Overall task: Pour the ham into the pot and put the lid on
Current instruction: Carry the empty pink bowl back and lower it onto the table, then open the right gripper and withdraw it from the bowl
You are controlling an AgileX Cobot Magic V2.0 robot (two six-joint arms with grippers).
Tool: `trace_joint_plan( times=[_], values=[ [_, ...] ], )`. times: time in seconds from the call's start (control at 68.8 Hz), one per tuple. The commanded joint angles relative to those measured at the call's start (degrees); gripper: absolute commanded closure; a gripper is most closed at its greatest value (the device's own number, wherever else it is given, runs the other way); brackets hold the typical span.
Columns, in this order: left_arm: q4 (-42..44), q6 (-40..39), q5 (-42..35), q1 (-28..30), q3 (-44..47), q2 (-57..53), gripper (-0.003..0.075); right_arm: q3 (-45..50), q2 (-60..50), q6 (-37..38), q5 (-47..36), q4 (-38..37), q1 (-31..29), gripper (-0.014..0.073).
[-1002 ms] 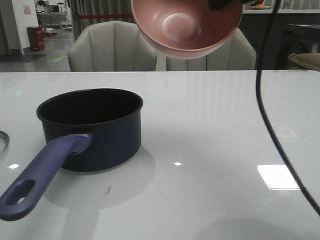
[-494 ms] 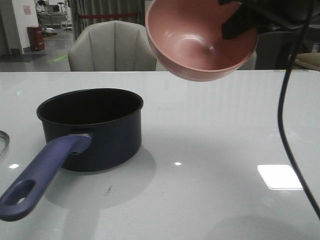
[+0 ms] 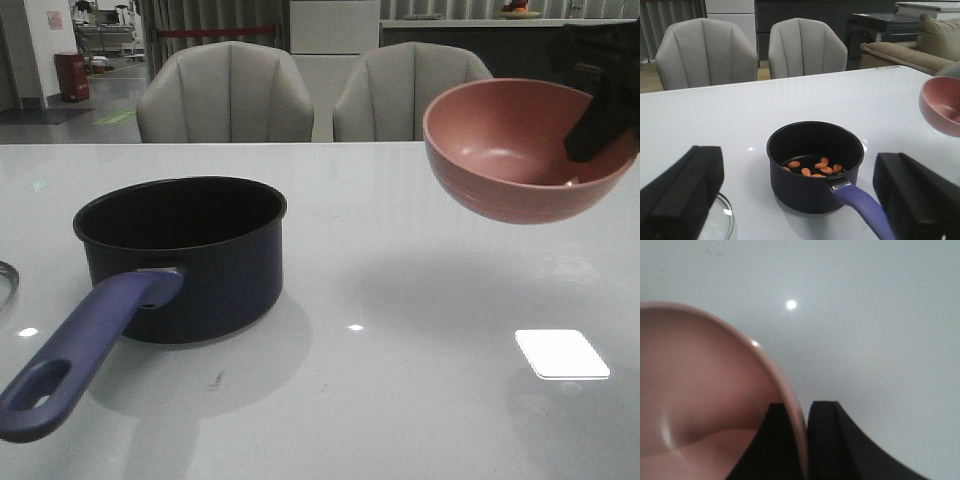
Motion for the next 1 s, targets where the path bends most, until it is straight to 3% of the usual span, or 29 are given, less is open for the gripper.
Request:
trace_joint_plan(
  times=[0.0,0.262,0.538,0.668,0.872,0.988],
  values=[
    [-0.75,-0.14,-4.84,-0.47,-1.51,0.59,0.0064,-5.35,3.08,2.31,1.25,-2.54,-0.71,0.0460],
    [-0.75,-0.14,-4.84,-0.47,-1.51,0.59,0.0064,-16.26,16.88,2.31,11.56,-2.24,-0.77,0.0460],
    [-0.75,-0.14,-4.84,-0.47,-1.51,0.59,0.0064,-23.33,25.64,2.26,13.56,-2.24,-0.71,0.0460],
    [-0.75,-0.14,-4.84,-0.47,-1.51,0.59,0.0064,-24.52,27.70,1.83,14.07,-2.24,-0.71,0.0409],
    [-0.75,-0.14,-4.84,-0.47,-1.51,0.59,0.0064,-24.94,27.86,-0.11,14.19,-4.78,-0.71,0.0223],
    [-0.75,-0.14,-4.84,-0.47,-1.51,0.59,0.0064,-24.96,25.17,-2.47,14.20,-7.02,-0.71,0.0205]
  ],
)
